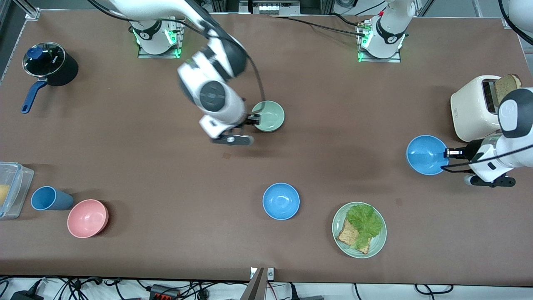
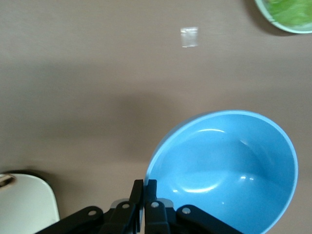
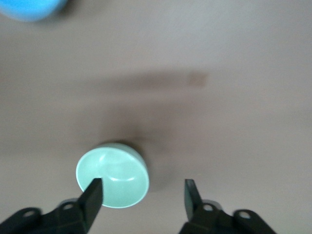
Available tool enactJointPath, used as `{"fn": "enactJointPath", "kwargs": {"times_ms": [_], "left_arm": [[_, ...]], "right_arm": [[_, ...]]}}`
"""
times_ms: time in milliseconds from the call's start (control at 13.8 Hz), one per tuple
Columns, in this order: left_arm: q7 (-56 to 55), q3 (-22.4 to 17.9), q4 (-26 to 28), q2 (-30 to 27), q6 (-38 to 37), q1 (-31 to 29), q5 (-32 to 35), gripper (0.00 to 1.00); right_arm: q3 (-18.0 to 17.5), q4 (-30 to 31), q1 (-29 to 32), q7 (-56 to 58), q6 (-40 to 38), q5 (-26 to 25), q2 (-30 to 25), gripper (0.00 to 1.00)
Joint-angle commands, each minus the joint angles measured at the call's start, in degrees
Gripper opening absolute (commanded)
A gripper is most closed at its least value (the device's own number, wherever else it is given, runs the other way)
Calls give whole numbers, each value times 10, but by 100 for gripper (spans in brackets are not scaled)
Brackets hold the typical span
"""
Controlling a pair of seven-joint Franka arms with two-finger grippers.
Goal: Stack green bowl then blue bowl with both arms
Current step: 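Release the green bowl with the right gripper while the left gripper carries the blue bowl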
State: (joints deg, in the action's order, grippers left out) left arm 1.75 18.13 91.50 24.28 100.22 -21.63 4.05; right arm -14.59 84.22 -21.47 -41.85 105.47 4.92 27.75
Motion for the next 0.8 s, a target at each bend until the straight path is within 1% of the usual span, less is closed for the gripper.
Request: {"fn": "enactJointPath", "kwargs": {"times_ms": [0,145,289,434,506,578,651,723], "left_arm": [[-60,49,9,-27,-25,-4,-30,1],[-125,102,5,-31,-28,-3,-57,1],[-235,166,-1,-29,-28,-2,-57,0],[-318,216,-2,-25,-23,9,-57,0],[-352,226,-2,-24,-22,29,-57,0],[-392,227,-2,-20,-19,65,-55,0],[-430,227,-1,-19,-12,101,-56,0],[-461,227,4,-17,4,124,-58,0]], "right_arm": [[-4,-57,87,45,-69,-23,-2,100],[-3,-72,149,111,-86,-49,-9,100],[-3,-72,211,164,-87,-50,-9,100],[-3,-72,245,192,-88,-52,-22,100],[-3,-72,253,192,-88,-52,-29,100],[-1,-73,262,194,-89,-51,-35,100],[10,-72,259,200,-89,-52,-50,100],[52,-71,246,220,-84,-48,-68,100]]}}
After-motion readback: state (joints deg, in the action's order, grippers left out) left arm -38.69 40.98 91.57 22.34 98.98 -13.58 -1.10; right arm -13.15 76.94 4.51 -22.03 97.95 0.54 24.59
